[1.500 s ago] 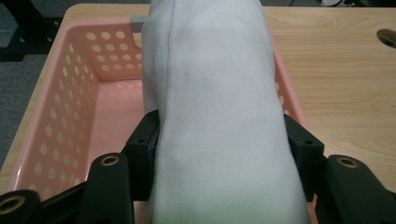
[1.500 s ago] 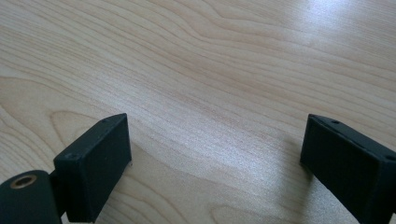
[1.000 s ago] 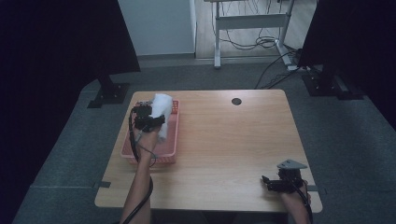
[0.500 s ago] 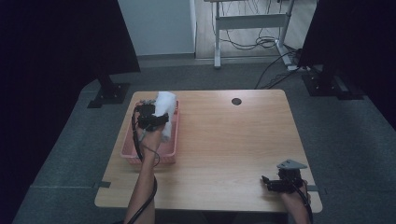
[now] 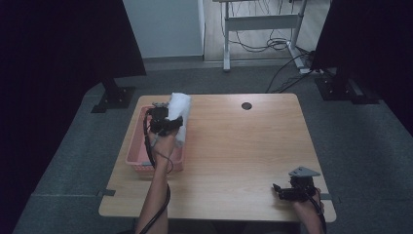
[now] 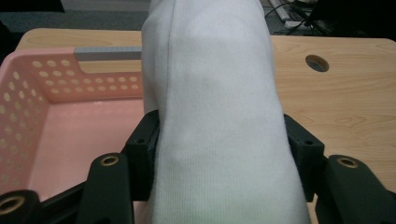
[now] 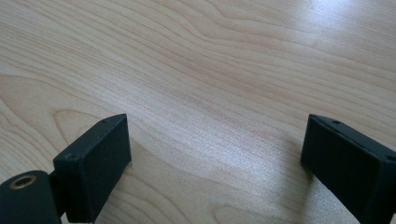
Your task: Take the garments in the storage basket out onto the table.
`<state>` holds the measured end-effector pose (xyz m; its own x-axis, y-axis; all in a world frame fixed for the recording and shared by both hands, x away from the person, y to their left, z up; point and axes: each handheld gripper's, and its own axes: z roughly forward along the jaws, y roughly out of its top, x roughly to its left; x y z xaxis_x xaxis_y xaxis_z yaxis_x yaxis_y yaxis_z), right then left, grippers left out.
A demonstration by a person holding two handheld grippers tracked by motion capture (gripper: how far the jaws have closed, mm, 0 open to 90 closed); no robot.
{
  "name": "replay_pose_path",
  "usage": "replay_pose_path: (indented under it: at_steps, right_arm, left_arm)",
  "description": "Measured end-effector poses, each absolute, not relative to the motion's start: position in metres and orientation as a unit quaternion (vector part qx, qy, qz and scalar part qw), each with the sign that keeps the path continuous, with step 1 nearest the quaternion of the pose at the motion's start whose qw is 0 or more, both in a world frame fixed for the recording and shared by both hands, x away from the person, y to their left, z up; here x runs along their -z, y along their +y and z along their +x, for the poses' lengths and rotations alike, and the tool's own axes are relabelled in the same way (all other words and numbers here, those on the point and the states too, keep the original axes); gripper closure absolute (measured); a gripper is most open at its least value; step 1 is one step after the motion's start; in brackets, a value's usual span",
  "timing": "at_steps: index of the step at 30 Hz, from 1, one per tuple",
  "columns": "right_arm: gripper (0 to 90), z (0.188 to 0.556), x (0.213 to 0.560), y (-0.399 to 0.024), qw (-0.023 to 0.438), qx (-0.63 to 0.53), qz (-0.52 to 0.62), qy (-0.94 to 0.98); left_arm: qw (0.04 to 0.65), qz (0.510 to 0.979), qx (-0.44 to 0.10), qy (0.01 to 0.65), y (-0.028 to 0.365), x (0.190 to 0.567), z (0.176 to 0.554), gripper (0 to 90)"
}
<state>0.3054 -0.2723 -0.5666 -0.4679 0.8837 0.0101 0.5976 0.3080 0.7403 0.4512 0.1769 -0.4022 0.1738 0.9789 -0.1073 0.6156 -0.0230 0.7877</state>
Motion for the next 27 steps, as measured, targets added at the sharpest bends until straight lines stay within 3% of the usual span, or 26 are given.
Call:
replay_pose_path:
  at_steps: [27]
  right_arm:
    - [7.9, 0.305, 0.567, -0.272, 0.203, -0.350, 0.472, 0.783]
  left_arm:
    - [0.383, 0.676, -0.238, 0.583, 0.120, 0.415, 0.450, 41.6]
